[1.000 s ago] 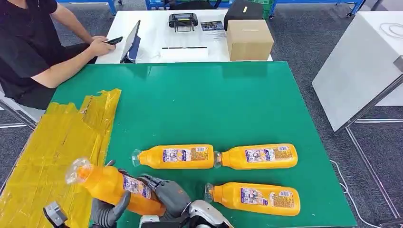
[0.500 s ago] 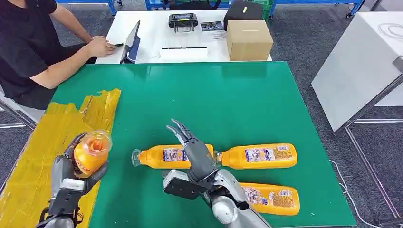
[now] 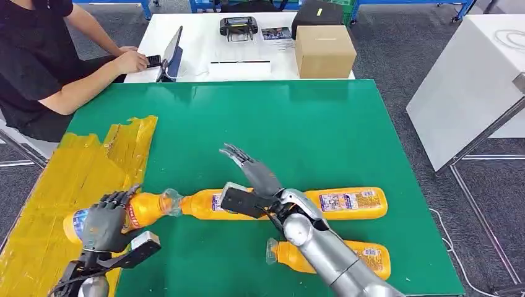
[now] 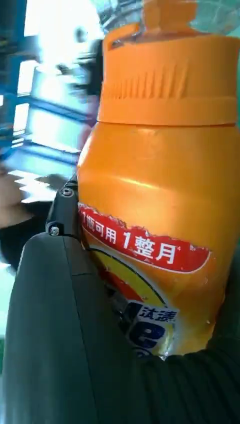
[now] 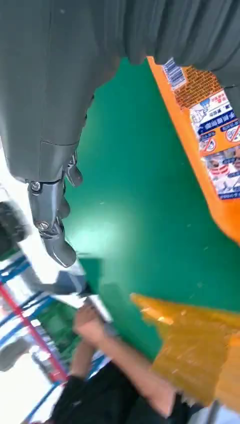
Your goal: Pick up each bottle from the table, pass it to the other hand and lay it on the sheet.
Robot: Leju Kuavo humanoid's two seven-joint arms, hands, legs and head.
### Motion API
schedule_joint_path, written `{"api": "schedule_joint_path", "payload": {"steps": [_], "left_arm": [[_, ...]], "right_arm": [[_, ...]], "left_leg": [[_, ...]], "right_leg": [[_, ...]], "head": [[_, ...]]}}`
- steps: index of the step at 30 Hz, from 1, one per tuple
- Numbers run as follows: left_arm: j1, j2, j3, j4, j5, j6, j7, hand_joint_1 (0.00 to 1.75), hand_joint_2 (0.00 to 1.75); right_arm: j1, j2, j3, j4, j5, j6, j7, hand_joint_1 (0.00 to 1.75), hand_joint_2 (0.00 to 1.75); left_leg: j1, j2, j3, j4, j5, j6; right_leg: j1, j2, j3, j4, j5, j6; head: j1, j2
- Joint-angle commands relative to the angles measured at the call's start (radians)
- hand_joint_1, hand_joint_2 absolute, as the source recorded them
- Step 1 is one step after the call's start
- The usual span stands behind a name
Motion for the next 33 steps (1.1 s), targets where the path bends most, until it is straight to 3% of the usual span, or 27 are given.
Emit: {"api": "schedule_joint_path", "payload": {"steps": [1,8,12,17,20,21,22,27,33], "left_arm": [[-0.054,0.060,-0.061,0.197,-0.003,-0.010,-0.006,1.75,1.75],[-0.052,0.122,-0.044,0.223,0.119,-0.129,-0.094,1.75,1.75],[-0.030,0.214,-0.024,0.222,0.189,-0.260,-0.168,1.75,1.75],[0.067,0.407,-0.099,0.131,0.423,-0.422,-0.177,1.75,1.75],[0.067,0.407,-0.099,0.131,0.423,-0.422,-0.177,1.75,1.75],[0.067,0.407,-0.099,0.131,0.423,-0.422,-0.177,1.26,0.00],[0.066,0.433,-0.120,0.125,0.462,-0.446,-0.177,0.00,0.00],[0.059,0.506,-0.202,0.112,0.604,-0.464,-0.177,0.00,0.00],[0.051,0.507,-0.204,0.125,0.603,-0.462,-0.177,0.00,0.00]], "right_arm": [[-0.105,0.009,0.051,0.196,-0.011,0.013,0.000,0.00,1.75],[-0.162,0.019,0.092,0.276,-0.027,0.060,0.018,0.00,1.75],[-0.223,0.042,0.127,0.358,-0.039,0.090,0.013,0.00,1.75],[-0.312,0.067,0.206,0.469,-0.049,0.181,0.037,0.00,1.75],[-0.312,0.067,0.206,0.469,-0.049,0.181,0.037,0.00,1.75],[-0.312,0.067,0.206,0.469,-0.049,0.181,0.037,0.00,1.75],[-0.344,0.074,0.247,0.508,-0.050,0.221,0.048,0.00,1.75],[-0.399,0.093,0.354,0.587,-0.034,0.320,0.084,0.00,1.75],[-0.403,0.092,0.365,0.590,-0.034,0.321,0.087,0.00,1.75]], "left_leg": [[0.001,-0.001,0.001,-0.001,0.000,0.000],[0.001,0.002,0.001,-0.001,0.000,-0.001],[0.001,0.003,0.001,0.000,0.000,-0.002],[0.001,0.006,0.003,0.000,0.000,-0.003],[0.002,0.008,0.004,0.000,0.001,-0.004],[0.001,0.008,0.006,-0.001,0.001,-0.004],[0.000,0.007,0.007,-0.001,0.002,-0.003],[0.003,0.008,0.004,0.001,0.002,-0.004],[0.005,0.004,0.002,0.000,0.003,-0.005]], "right_leg": [[0.000,0.000,0.001,-0.001,0.000,-0.001],[0.000,0.002,0.001,0.000,0.001,-0.001],[0.001,0.004,0.000,0.001,0.001,-0.002],[0.002,0.007,0.000,0.005,0.001,-0.002],[0.002,0.008,-0.001,0.007,0.002,-0.003],[0.001,0.007,0.000,0.007,0.001,-0.002],[0.001,0.005,0.001,0.008,0.000,-0.002],[0.004,0.005,-0.002,0.009,0.001,-0.002],[0.005,0.003,-0.002,0.007,0.001,-0.002]], "head": [[0.001,0.000],[0.000,0.000],[0.000,0.000],[0.000,0.000],[0.001,0.000],[0.000,0.000],[0.000,0.000],[0.001,0.000],[0.001,0.000]]}}
